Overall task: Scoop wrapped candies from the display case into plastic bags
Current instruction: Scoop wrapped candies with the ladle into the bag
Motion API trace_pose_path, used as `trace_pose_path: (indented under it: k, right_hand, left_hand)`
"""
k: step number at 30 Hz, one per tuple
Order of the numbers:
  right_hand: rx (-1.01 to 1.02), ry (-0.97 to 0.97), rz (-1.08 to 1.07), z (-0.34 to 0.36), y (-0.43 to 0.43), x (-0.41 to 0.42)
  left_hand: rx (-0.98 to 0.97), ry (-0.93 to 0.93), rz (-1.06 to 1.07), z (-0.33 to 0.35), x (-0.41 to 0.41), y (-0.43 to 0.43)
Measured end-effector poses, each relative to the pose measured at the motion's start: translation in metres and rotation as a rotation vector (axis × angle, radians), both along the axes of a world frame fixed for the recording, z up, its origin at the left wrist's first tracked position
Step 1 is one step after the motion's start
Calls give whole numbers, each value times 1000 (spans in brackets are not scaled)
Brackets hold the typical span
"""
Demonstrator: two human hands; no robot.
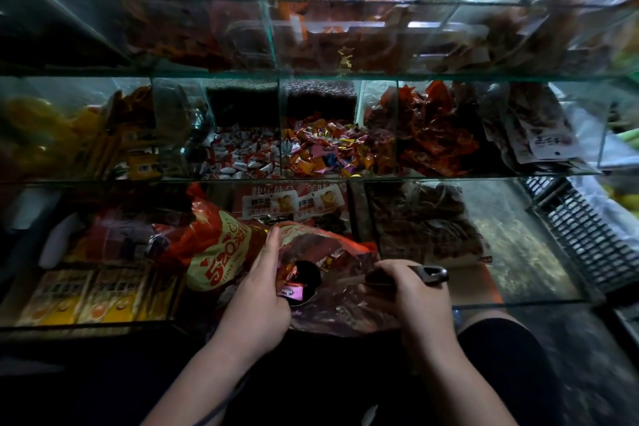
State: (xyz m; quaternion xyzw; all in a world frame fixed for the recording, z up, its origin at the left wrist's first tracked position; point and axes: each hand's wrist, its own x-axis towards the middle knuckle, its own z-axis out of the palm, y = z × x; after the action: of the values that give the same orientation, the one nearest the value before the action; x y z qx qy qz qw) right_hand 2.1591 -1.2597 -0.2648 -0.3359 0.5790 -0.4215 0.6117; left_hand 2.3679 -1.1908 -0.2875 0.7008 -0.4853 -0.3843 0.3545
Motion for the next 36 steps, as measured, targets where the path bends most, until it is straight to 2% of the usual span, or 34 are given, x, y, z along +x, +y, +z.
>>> trace_pose_path:
  k: [9,16,23,29,36]
  right_hand:
    - [-47,-51,-86,14,-3,-39]
    - [-60,-145,-91,29,3,-56]
    - [-158,-133,-82,66,21,-69]
    - [-220,-214,11,109,36,-79]
    - [-330,-230,-62,129,43,-79]
  left_hand:
    - [16,-109,-18,8,-8,-2]
    - [-86,-370,-57,18,-19,-11]
    - [35,-500,38,15,-26,-24]
    - [-151,-671,44,27,-37,-32]
    - [-285,-538,-22,50,-41,-48]
